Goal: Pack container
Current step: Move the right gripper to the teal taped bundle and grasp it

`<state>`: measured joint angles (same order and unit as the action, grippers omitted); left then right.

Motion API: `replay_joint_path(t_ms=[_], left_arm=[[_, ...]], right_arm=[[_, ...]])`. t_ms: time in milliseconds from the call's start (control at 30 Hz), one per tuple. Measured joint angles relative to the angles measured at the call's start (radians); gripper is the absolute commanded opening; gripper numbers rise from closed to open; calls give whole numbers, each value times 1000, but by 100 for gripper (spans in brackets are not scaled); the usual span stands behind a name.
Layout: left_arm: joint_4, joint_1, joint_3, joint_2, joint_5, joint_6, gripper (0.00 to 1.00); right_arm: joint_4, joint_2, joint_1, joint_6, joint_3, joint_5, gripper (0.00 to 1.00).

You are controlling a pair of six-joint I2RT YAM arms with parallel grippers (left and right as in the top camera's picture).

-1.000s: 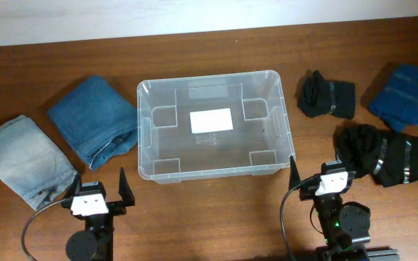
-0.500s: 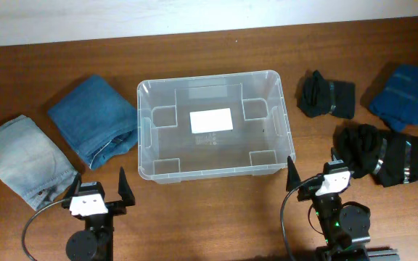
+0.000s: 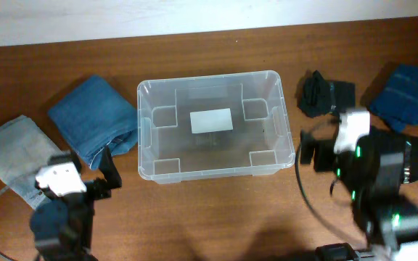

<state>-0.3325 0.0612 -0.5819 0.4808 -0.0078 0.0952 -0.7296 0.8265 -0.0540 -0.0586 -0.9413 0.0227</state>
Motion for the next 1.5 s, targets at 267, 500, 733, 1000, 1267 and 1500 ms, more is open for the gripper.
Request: replay_joint_path(t_ms=[267, 500, 733, 1000, 1267, 1500], left_arm=[[-323, 0, -373, 389, 14, 0, 99], [-376, 0, -439, 512, 36, 0, 99], [-378, 0, -441, 518, 35, 0, 99], [-405, 0, -441, 518, 35, 0, 99], [-406, 0, -441, 518, 34, 0, 99], [-409, 0, -441, 518, 34, 0, 99]], right_arm=[[-301, 443, 47, -11, -510, 15, 98], [-142, 709, 626, -44, -581, -249, 98], [45, 982, 824, -47, -581, -407, 98], [215, 1074, 868, -42, -582, -394, 98], [242, 1277, 885, -39, -584, -380, 98], [321, 1371, 888, -40, -595, -476, 99]])
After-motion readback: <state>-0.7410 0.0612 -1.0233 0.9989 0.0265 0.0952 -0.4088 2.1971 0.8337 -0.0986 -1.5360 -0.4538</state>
